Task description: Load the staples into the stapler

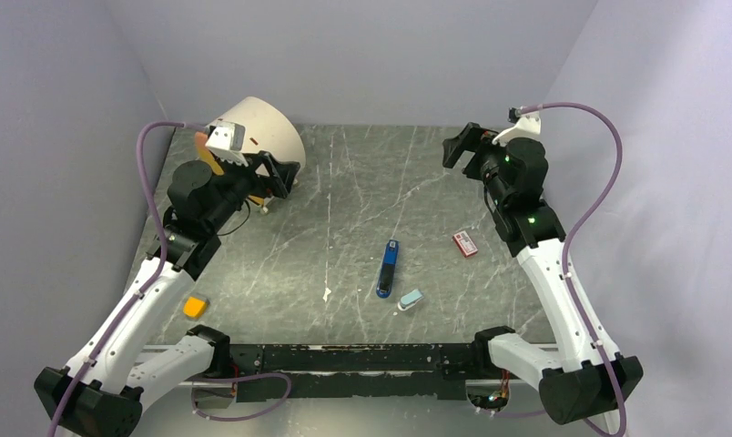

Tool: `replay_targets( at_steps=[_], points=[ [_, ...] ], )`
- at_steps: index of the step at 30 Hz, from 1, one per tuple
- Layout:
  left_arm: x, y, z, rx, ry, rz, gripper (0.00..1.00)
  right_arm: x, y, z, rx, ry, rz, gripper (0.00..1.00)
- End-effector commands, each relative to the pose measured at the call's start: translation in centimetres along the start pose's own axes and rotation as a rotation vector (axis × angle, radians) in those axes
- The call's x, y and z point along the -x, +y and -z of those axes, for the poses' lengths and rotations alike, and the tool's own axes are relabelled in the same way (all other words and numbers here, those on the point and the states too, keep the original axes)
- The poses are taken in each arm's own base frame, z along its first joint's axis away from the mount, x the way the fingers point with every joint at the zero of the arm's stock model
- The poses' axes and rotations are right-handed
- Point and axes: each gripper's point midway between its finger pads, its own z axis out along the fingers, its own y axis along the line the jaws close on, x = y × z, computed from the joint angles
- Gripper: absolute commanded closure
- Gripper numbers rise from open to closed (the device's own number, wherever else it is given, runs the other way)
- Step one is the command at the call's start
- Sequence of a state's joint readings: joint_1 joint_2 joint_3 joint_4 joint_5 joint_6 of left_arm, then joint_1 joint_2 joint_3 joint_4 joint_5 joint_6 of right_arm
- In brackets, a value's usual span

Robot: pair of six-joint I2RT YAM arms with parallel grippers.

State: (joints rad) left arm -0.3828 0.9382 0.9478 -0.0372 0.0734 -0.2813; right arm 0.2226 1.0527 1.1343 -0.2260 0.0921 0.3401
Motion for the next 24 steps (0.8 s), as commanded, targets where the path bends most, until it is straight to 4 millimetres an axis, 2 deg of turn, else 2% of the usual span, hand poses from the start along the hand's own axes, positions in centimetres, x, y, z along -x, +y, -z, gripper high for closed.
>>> replay_targets(
  at_steps=[1, 3, 5, 12, 18, 24],
  points=[
    [1.6, -1.3, 0.1, -0.075, -0.060, 0.002, 0.03, -0.6, -0.5, -0.1, -0.015, 0.003, -0.047, 0.00],
    [1.3, -1.2, 0.0, -0.069, -0.047, 0.018, 0.03, -1.5, -1.3, -0.2, -0.058, 0.016, -0.068, 0.00],
    [1.1, -1.2, 0.0, -0.071, -0.040, 0.025, 0.03, -3.3, -2.5, -0.5, -0.111, 0.043, -0.104, 0.00],
    [-0.3, -1.7, 0.3, -0.110, -0.028, 0.058, 0.03, -10.7, -7.7, -0.7, -0.398, 0.215, -0.196, 0.00],
    [-2.3, -2.0, -0.3, -0.135, 0.043, 0.101, 0.03, -16.1, -12.0, 0.4, -0.633, 0.382, -0.179, 0.00],
    [-3.7, -2.6, -0.9, -0.179, 0.084, 0.122, 0.03, -21.6, -16.2, 0.9, -0.796, 0.571, -0.239, 0.00]
  ],
)
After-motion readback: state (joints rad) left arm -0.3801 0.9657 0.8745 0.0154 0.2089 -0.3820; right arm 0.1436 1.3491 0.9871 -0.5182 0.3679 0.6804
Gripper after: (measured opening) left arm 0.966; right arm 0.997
